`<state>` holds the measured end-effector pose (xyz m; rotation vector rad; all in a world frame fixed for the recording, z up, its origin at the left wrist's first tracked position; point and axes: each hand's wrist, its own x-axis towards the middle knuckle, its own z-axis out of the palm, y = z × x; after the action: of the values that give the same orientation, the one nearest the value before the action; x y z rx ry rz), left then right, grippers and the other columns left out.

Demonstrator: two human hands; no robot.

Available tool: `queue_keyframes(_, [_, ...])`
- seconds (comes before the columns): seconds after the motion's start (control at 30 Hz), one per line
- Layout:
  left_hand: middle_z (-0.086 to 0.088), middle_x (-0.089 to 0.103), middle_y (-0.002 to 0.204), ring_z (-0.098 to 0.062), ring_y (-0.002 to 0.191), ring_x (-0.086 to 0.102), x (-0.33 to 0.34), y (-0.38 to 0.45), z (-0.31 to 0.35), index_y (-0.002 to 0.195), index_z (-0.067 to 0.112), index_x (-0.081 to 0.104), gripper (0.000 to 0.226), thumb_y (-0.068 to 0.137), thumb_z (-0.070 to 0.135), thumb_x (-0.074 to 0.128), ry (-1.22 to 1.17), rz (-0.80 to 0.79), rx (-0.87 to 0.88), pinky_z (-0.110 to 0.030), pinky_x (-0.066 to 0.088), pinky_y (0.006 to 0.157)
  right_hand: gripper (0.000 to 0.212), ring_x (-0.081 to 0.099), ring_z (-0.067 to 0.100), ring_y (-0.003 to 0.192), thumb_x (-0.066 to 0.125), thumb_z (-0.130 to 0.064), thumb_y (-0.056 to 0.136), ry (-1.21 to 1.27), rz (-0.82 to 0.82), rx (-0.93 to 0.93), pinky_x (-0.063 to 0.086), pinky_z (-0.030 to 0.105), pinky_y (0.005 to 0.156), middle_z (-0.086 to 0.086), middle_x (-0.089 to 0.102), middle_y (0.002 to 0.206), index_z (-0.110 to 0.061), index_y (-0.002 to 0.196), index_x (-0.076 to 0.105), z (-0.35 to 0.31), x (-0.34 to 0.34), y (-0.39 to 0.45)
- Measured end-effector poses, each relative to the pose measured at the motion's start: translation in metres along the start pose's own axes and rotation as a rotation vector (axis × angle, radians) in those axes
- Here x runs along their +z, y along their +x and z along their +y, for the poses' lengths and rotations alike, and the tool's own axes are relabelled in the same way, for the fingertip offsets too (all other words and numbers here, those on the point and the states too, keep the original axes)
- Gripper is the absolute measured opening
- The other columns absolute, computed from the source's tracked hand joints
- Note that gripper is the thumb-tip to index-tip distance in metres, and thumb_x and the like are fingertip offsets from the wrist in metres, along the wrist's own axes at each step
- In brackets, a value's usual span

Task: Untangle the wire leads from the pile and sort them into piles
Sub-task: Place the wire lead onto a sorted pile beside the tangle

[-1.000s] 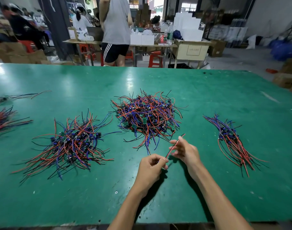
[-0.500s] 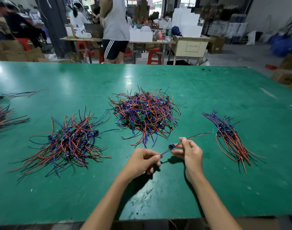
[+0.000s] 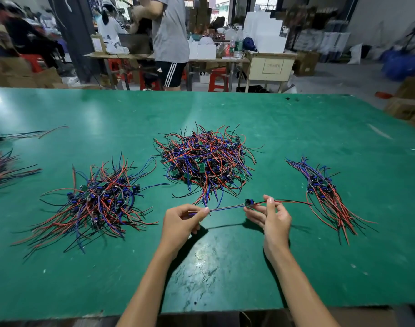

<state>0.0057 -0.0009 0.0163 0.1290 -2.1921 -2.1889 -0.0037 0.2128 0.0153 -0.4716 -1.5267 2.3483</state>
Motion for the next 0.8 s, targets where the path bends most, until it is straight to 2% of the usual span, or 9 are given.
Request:
queue_keyframes(0.13, [-0.016, 0.073, 0.076, -0.019, 0.056, 0.06, 0.002, 0.001, -0.003, 0.089, 0.007, 0.079, 0.014, 0.087, 0.021, 0.076, -0.113, 0.024, -0.026, -0.029, 0.055, 0.051, 0.02, 0.077, 0.031, 0.071, 0.039, -0.026, 0.111, 0.004, -0.011, 0.014, 0.06, 0.029, 0.057, 0.017, 0.077, 0.083, -0.011, 0.109, 0.053, -0.002, 0.0, 0.001])
queue_keyframes(0.2, [-0.019, 0.072, 0.079, -0.019, 0.055, 0.058, 0.003, 0.001, -0.004, 0.092, 0.003, 0.078, 0.017, 0.094, 0.018, 0.07, -0.154, 0.04, -0.038, -0.03, 0.054, 0.05, 0.02, 0.076, 0.032, 0.069, 0.038, -0.026, 0.111, 0.002, 0.005, 0.041, 0.061, 0.031, 0.055, 0.016, 0.076, 0.082, -0.01, 0.11, 0.051, -0.007, 0.001, 0.003])
queue_keyframes(0.33, [-0.013, 0.068, 0.076, -0.017, 0.055, 0.055, 0.003, 0.001, -0.003, 0.099, 0.003, 0.076, 0.022, 0.101, 0.018, 0.06, -0.183, 0.09, -0.023, -0.027, 0.05, 0.047, 0.021, 0.076, 0.029, 0.066, 0.034, -0.023, 0.112, 0.127, 0.077, 0.037, 0.063, 0.034, 0.058, 0.025, 0.068, 0.097, -0.006, 0.11, 0.046, -0.031, 0.001, 0.02])
queue_keyframes(0.43, [-0.011, 0.068, 0.076, -0.018, 0.058, 0.056, 0.002, 0.001, -0.005, 0.098, 0.006, 0.076, 0.021, 0.102, 0.017, 0.058, -0.158, 0.077, -0.011, -0.027, 0.049, 0.05, 0.017, 0.077, 0.029, 0.069, 0.032, -0.02, 0.112, 0.266, 0.107, 0.016, 0.064, 0.035, 0.062, 0.03, 0.066, 0.101, -0.007, 0.111, 0.043, -0.061, -0.003, 0.037])
queue_keyframes(0.5, [-0.011, 0.068, 0.076, -0.018, 0.06, 0.056, 0.002, 0.001, -0.007, 0.096, 0.008, 0.077, 0.021, 0.102, 0.016, 0.058, -0.137, 0.066, -0.005, -0.028, 0.049, 0.052, 0.015, 0.077, 0.028, 0.071, 0.031, -0.017, 0.112, 0.318, 0.115, -0.008, 0.064, 0.034, 0.064, 0.028, 0.066, 0.101, -0.007, 0.112, 0.043, -0.08, -0.008, 0.049])
queue_keyframes(0.63, [-0.013, 0.067, 0.077, -0.019, 0.06, 0.055, 0.002, 0.001, -0.008, 0.093, 0.01, 0.078, 0.022, 0.102, 0.015, 0.058, -0.168, 0.063, -0.017, -0.028, 0.048, 0.053, 0.023, 0.076, 0.025, 0.07, 0.028, -0.017, 0.113, 0.302, 0.078, -0.037, 0.064, 0.035, 0.067, 0.018, 0.07, 0.1, -0.015, 0.098, 0.046, -0.105, -0.014, 0.06])
queue_keyframes(0.8, [-0.012, 0.068, 0.076, -0.017, 0.06, 0.055, 0.004, -0.002, -0.005, 0.093, 0.008, 0.077, 0.022, 0.102, 0.014, 0.058, -0.166, 0.064, -0.006, -0.025, 0.048, 0.052, 0.021, 0.077, 0.033, 0.08, 0.029, -0.013, 0.112, 0.284, -0.015, -0.009, 0.064, 0.04, 0.073, 0.016, 0.072, 0.107, -0.015, 0.097, 0.043, -0.1, -0.02, 0.056])
